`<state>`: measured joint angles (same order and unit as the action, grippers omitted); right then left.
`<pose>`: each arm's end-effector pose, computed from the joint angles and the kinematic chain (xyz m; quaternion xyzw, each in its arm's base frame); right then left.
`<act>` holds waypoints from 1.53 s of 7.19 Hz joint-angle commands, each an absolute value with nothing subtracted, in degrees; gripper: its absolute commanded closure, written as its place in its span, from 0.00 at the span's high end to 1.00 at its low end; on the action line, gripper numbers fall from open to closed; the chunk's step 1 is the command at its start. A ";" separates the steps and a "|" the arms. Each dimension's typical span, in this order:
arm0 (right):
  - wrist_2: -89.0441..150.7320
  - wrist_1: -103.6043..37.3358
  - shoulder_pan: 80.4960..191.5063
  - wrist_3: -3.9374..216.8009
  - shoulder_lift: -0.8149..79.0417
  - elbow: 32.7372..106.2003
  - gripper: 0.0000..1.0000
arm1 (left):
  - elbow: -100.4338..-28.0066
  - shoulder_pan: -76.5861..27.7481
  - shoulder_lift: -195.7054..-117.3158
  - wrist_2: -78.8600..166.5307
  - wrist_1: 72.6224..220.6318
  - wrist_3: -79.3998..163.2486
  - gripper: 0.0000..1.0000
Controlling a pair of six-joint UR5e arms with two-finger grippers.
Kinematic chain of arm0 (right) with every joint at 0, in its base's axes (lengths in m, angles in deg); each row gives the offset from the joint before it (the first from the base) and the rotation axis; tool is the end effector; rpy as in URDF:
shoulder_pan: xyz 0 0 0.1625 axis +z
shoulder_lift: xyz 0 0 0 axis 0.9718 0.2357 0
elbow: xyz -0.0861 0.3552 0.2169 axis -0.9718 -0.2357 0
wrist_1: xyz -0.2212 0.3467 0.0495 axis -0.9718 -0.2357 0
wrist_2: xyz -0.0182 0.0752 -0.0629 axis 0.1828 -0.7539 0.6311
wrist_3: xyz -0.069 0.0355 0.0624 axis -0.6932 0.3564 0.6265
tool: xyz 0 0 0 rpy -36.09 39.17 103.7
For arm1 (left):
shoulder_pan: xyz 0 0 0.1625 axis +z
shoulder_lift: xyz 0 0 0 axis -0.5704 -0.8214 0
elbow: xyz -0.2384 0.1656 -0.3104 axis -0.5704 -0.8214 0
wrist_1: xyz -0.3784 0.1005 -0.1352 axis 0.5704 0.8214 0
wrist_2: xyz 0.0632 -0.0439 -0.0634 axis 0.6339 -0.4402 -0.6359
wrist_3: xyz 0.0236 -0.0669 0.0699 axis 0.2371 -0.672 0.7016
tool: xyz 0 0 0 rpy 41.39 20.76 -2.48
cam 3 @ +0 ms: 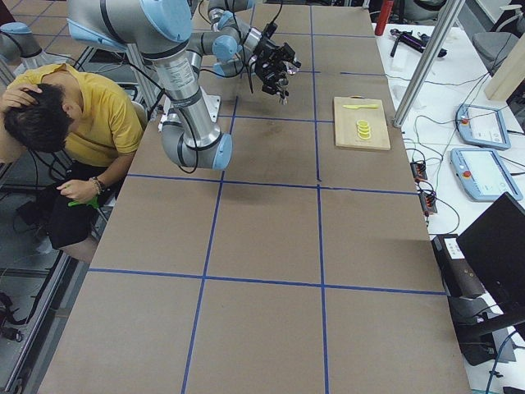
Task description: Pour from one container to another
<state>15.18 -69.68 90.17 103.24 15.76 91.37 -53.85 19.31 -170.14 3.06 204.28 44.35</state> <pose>-0.4858 -0.3365 0.0794 0.5269 0.0408 -0.2928 0.7969 0.5739 -0.3451 0.2378 0.6666 0.4366 0.1303 0.5899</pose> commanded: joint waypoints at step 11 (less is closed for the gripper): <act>-1.59 -51.13 99.75 137.92 34.81 102.95 0.00 | -73.15 17.64 -148.04 11.29 205.59 37.32 0.00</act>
<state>-0.79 -58.17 99.31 137.79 29.35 102.95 -69.49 17.75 -154.13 9.29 204.90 37.40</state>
